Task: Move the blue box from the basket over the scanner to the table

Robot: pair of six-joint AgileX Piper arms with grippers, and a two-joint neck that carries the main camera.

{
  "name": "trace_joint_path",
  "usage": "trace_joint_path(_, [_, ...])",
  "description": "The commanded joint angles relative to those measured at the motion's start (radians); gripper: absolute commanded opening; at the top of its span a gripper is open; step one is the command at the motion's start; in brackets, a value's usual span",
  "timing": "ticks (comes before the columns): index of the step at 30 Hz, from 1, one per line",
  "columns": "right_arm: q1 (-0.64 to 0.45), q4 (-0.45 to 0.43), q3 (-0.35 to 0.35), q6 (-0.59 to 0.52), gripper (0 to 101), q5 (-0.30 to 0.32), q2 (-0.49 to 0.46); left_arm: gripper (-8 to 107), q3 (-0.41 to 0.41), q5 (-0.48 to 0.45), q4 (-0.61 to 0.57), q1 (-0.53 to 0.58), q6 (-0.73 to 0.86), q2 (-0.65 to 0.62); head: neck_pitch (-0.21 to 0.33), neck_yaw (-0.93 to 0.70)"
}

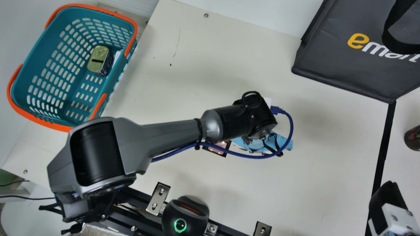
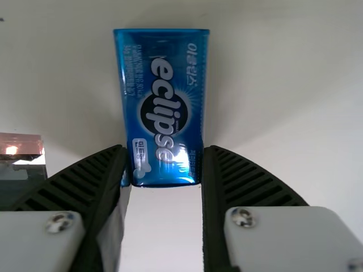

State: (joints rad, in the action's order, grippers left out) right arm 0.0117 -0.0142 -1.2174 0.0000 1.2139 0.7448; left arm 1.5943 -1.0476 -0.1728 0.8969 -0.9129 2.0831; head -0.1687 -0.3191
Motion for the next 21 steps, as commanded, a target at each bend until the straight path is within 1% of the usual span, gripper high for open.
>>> trace_joint_path(1, [0.0,0.0,0.0,0.0,95,0.0,0.0,45,-0.002,0.002,-0.015,-0.004,0.014,0.0,0.03,-0.002])
trace_joint_path(8, [0.0,0.0,0.0,0.0,95,0.0,0.0,69,-0.01,0.006,-0.063,-0.023,0.066,-0.01,0.03,-0.002])
trace_joint_path(14, [0.0,0.0,0.0,0.0,95,0.0,0.0,89,-0.043,0.022,-0.157,-0.07,0.185,-0.067,0.03,-0.002])
trace_joint_path(21, [0.0,0.0,0.0,0.0,95,0.0,0.0,90,-0.111,0.02,-0.31,-0.202,0.45,-0.191,0.03,-0.002])
